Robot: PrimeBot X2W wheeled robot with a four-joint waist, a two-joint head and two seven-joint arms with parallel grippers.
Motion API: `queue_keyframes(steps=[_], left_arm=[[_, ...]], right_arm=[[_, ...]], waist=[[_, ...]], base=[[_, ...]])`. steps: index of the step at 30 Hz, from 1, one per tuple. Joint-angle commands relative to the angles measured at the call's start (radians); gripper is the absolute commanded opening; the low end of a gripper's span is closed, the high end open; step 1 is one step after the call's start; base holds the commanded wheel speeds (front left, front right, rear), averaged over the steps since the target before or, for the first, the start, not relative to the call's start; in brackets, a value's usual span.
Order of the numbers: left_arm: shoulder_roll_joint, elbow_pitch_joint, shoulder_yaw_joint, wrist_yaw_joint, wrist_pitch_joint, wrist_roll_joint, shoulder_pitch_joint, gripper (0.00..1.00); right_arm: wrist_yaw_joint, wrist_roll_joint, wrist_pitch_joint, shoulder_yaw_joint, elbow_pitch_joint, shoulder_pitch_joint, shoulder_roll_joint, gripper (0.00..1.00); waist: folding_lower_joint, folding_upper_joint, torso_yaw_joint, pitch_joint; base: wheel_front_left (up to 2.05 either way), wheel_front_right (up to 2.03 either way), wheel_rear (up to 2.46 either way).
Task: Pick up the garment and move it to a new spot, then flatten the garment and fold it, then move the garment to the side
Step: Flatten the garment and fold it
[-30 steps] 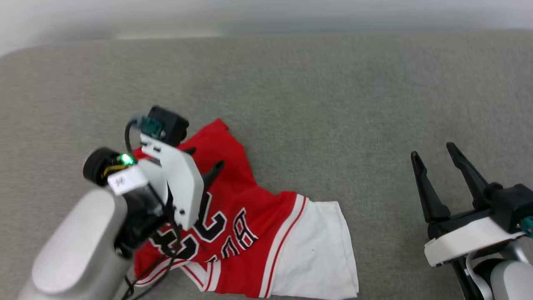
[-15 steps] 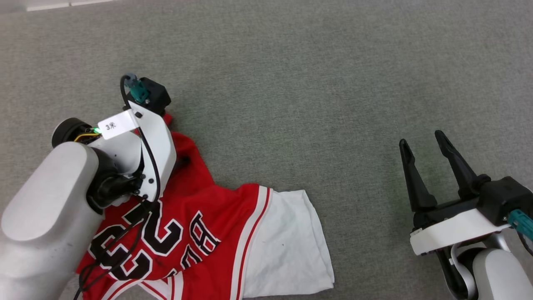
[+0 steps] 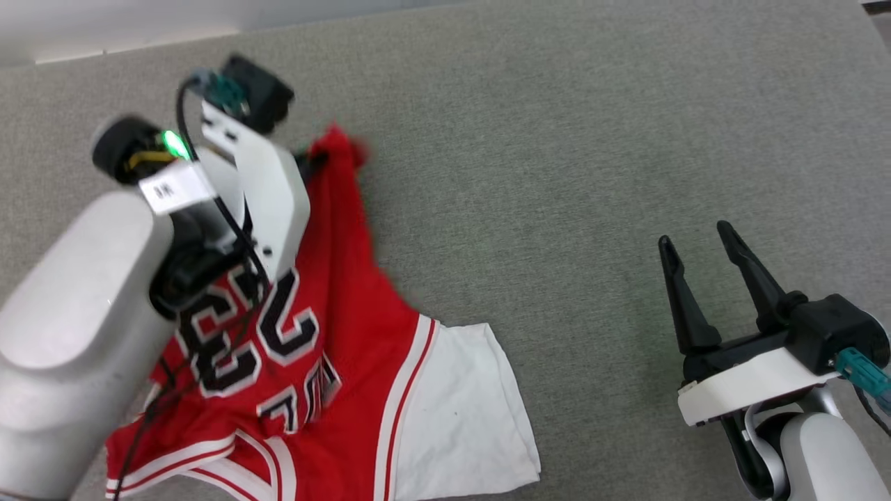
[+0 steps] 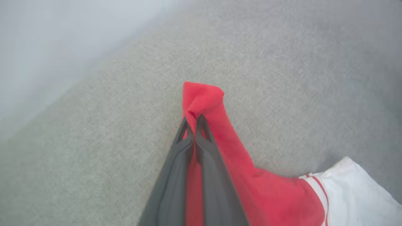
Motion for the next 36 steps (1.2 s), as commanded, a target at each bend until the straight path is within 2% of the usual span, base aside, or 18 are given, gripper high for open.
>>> queue_keyframes(steps=[1,9,17,18,19,22,27,34,36], left_arm=[[0.005,-0.001,-0.004,-0.001,-0.014,0.008,-0.013,0.0],[-0.021,0.017,-0.047,-0.001,-0.155,0.078,-0.185,0.0],[-0.142,0.127,-0.085,0.0,-0.272,0.123,-0.281,0.0],[-0.158,0.147,-0.093,0.001,-0.287,0.127,-0.286,0.27],[-0.168,0.169,-0.107,0.0,-0.292,0.133,-0.288,1.0],[-0.186,0.231,-0.143,0.0,-0.295,0.131,-0.286,1.0],[-0.17,0.293,-0.167,-0.001,-0.376,0.127,-0.293,1.0],[-0.117,0.31,-0.144,0.001,-0.581,0.148,-0.281,1.0],[-0.104,0.312,-0.13,0.016,-0.641,0.155,-0.258,1.0]], right_arm=[[-0.001,-0.002,0.0,0.002,0.0,-0.005,0.0,1.0],[-0.001,0.009,-0.015,0.014,0.005,0.0,0.015,1.0],[-0.001,0.015,-0.047,0.034,0.036,-0.028,0.038,1.0],[-0.001,0.014,-0.05,0.036,0.041,-0.03,0.04,1.0],[-0.001,0.013,-0.053,0.037,0.047,-0.032,0.042,1.0],[-0.001,0.009,-0.059,0.044,0.06,-0.045,0.048,1.0],[-0.001,0.001,-0.062,0.037,0.067,-0.047,0.041,1.0],[-0.001,-0.01,-0.037,0.018,0.05,-0.03,0.01,1.0],[-0.001,-0.012,-0.026,0.009,0.04,-0.019,-0.003,1.0]], waist=[[-0.0001,0.0,-0.009,-0.009],[-0.0001,0.0,-0.069,0.015],[-0.0001,0.0,-0.136,0.064],[-0.0001,0.0,-0.139,0.066],[-0.0001,0.0,-0.142,0.068],[-0.0001,0.0,-0.146,0.068],[-0.0001,0.0,-0.122,0.049],[-0.0001,0.0,-0.04,-0.016],[-0.0001,0.0,-0.006,-0.044]], base=[[0.0,0.0,0.0],[0.0,0.0,0.0],[0.0,0.0,0.0],[0.0,0.0,0.0],[0.0,0.0,0.0],[0.0,0.0,0.0],[0.0,0.0,0.0],[0.0,0.0,0.0],[0.0,0.0,0.0]])
